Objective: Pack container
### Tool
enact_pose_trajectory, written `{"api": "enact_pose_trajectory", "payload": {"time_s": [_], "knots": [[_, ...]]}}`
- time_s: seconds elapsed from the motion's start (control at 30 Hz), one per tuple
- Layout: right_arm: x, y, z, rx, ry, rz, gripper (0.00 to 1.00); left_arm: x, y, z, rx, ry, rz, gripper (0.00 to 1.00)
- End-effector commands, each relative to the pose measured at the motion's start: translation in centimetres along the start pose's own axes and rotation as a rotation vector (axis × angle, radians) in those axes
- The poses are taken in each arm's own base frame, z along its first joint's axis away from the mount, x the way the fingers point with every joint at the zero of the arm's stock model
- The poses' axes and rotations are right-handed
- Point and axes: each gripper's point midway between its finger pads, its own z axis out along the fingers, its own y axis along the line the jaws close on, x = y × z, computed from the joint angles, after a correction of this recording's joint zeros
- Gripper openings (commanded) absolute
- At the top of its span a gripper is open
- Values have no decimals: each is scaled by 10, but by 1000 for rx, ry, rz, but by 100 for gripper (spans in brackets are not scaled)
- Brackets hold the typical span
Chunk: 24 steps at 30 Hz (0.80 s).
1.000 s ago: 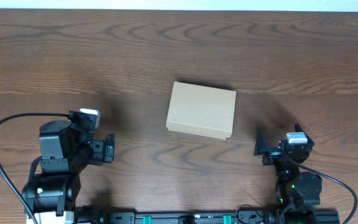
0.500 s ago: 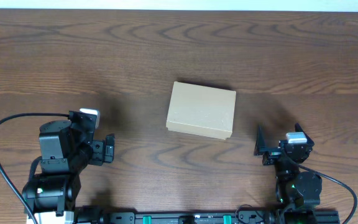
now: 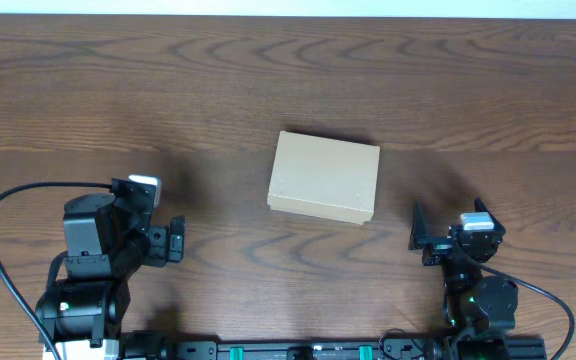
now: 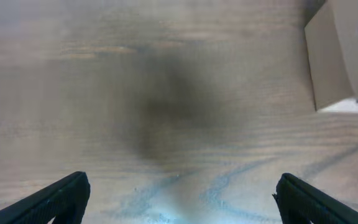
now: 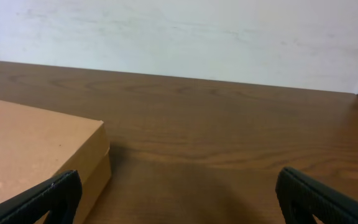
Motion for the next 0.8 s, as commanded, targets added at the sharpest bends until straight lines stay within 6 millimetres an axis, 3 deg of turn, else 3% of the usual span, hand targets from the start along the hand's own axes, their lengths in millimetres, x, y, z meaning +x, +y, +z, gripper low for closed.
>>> {"api": "enact_pose_trajectory", "payload": {"time_s": [0.0, 0.13, 0.27, 0.37, 0.57, 0.77], "knots": [[3, -2, 0, 7, 2, -11, 99, -17, -8, -1, 51, -88, 18, 95], [3, -2, 0, 7, 2, -11, 99, -59, -7, -9, 51, -269, 53, 95], [3, -2, 0, 7, 2, -11, 99, -105, -3, -36, 9, -500, 97, 95], [3, -2, 0, 7, 2, -11, 99, -124, -1, -54, -27, -633, 129, 95], [3, -2, 0, 7, 2, -11, 99, -134, 1, -80, -108, -844, 200, 95], [3, -2, 0, 7, 2, -11, 99, -118, 1, -87, -176, -977, 255, 96]]}}
